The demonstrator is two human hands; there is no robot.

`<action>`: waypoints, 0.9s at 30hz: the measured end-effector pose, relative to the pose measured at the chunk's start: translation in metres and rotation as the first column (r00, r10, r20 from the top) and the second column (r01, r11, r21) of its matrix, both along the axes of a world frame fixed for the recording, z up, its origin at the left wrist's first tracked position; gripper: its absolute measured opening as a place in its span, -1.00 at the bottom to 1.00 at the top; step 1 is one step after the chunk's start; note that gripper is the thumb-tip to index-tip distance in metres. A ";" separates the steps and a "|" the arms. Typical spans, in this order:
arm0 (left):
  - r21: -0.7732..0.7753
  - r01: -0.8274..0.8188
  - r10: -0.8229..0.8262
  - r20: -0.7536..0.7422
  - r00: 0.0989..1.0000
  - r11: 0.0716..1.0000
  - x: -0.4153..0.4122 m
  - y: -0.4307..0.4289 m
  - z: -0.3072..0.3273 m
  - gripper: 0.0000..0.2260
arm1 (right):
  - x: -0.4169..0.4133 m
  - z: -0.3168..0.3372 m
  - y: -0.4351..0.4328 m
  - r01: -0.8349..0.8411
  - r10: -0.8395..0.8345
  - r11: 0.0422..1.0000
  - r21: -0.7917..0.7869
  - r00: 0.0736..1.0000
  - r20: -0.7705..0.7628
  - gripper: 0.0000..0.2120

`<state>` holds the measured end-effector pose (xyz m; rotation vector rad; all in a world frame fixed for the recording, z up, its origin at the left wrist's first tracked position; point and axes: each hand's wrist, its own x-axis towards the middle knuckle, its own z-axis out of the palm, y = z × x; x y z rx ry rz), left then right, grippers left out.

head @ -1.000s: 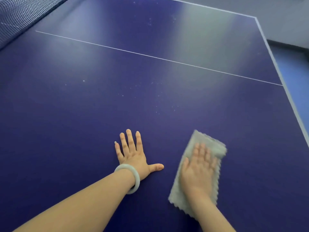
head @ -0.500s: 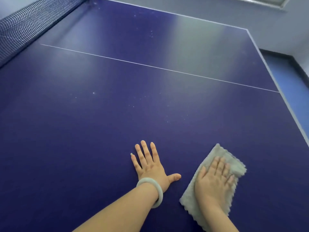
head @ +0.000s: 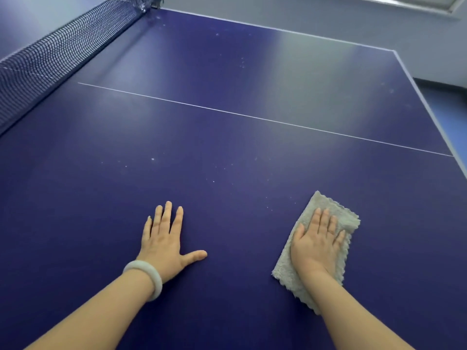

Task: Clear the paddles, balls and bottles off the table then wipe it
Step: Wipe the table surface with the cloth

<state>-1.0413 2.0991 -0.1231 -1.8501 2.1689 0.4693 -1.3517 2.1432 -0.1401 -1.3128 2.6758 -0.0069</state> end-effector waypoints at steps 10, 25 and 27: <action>-0.253 0.068 -0.061 0.039 0.997 0.965 0.004 0.011 -0.028 -0.18 | -0.011 -0.001 -0.104 -0.091 0.092 0.995 -0.028 0.995 0.027 -0.41; -0.249 0.034 -0.030 0.018 0.999 0.968 0.004 0.013 -0.025 -0.30 | 0.058 -0.004 -0.113 -0.188 0.189 0.981 -0.038 0.982 0.027 -0.36; -0.250 0.038 -0.033 0.023 0.999 0.968 0.005 0.012 -0.025 -0.30 | 0.043 -0.004 -0.161 -0.217 0.218 0.976 -0.038 0.975 0.040 -0.36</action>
